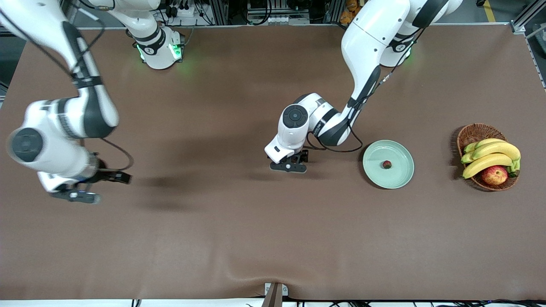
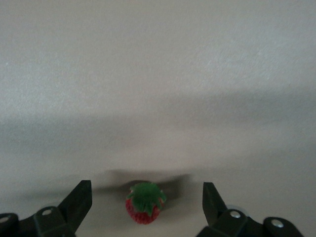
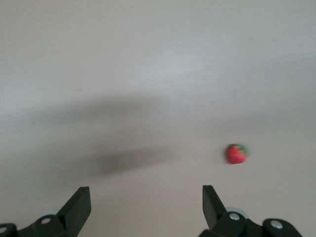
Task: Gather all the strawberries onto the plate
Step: 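Grasp the second strawberry with the left gripper while the right gripper grasps the third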
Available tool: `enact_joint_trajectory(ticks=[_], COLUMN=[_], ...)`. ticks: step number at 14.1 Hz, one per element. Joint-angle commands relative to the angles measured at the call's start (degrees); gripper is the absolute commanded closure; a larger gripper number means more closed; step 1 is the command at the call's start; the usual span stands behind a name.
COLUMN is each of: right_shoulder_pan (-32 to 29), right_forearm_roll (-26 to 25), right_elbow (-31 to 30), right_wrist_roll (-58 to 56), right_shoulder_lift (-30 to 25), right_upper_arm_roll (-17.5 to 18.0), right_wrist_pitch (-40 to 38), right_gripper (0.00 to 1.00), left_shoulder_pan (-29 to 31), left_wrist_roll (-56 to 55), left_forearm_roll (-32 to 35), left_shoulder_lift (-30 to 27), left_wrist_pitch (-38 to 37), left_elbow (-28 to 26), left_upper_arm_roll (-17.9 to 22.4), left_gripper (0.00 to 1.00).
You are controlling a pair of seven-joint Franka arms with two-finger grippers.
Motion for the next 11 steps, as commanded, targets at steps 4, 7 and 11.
enact_joint_trajectory(ticks=[4, 7, 11], right_shoulder_pan=[-8.44, -10.13, -11.71], right_forearm_roll=[-2.16, -2.16, -2.07], right_elbow=[-1.07, -1.24, -1.68], right_wrist_roll=[-7.58, -8.91, -9.61], right_shoulder_lift=[4.30, 7.82, 10.55], right_upper_arm_roll=[1.39, 1.39, 1.48], right_wrist_pitch=[5.89, 7.84, 8.81], right_gripper=[0.00, 0.00, 0.00], left_shoulder_pan=[-0.98, -0.98, -0.81], left_wrist_roll=[-1.15, -1.06, -0.98], left_forearm_roll=[2.40, 2.49, 2.49], left_shoulder_lift=[0.46, 0.46, 0.46], left_wrist_pitch=[-4.41, -4.59, -4.59], left_elbow=[0.82, 1.26, 1.62], left_upper_arm_roll=[0.59, 0.59, 0.68], left_gripper=[0.24, 0.33, 0.33])
